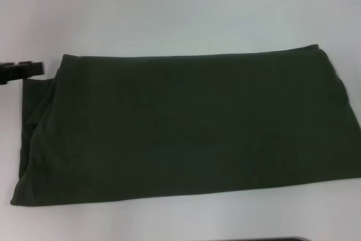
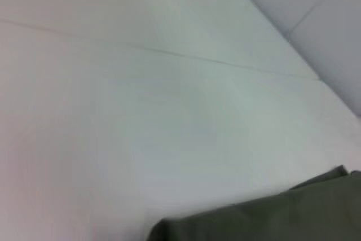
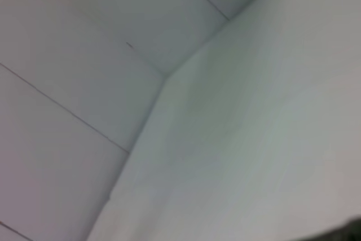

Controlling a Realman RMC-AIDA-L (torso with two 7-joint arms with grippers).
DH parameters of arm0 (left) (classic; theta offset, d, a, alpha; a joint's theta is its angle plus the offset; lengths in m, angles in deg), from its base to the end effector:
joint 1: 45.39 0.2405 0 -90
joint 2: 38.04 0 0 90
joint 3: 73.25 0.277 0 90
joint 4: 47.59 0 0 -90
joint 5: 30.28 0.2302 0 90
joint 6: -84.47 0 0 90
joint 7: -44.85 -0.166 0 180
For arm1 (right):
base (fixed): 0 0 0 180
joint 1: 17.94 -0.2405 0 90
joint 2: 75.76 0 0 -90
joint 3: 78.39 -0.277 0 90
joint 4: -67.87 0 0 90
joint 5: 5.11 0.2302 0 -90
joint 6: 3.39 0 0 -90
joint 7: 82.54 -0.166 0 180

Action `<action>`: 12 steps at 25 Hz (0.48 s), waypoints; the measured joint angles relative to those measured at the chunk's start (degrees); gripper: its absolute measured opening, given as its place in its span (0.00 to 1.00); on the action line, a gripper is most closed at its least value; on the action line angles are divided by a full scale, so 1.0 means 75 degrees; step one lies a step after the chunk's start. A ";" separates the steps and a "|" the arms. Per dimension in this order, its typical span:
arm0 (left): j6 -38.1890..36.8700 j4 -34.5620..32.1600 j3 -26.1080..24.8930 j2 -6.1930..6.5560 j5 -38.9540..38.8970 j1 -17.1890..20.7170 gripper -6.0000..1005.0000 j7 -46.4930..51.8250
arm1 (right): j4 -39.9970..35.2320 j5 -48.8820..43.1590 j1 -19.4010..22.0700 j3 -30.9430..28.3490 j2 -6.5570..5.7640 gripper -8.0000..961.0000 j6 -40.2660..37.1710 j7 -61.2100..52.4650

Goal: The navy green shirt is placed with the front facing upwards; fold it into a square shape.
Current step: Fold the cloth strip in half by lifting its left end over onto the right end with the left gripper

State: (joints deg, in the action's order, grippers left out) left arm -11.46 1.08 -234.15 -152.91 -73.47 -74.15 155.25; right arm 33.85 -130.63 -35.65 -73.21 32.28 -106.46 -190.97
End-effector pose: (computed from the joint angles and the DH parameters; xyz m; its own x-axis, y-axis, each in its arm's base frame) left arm -0.3545 0.3464 0.0623 0.4654 0.7566 0.4593 0.8771 -0.4640 -0.1243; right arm 0.4077 0.2706 0.1060 0.1327 -0.6684 -0.7318 -0.9437 -0.3109 0.1128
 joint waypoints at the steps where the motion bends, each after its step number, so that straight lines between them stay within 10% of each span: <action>1: 0.0058 0.0000 -0.0017 -0.0095 -0.0009 -0.0068 0.33 -0.0051 | 0.0000 0.0155 -0.0032 0.0006 0.0016 0.69 -0.0002 0.0081; 12: 0.0901 -0.0368 0.0120 -0.0775 -0.0740 -0.0136 0.67 -0.0737 | 0.0086 0.0639 -0.0390 0.0060 0.0224 0.97 0.0173 0.0475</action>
State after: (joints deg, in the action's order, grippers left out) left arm -4.70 -1.68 -233.25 -158.73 -79.02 -75.17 149.72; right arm 34.50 -125.84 -38.58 -72.75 33.96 -105.17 -187.40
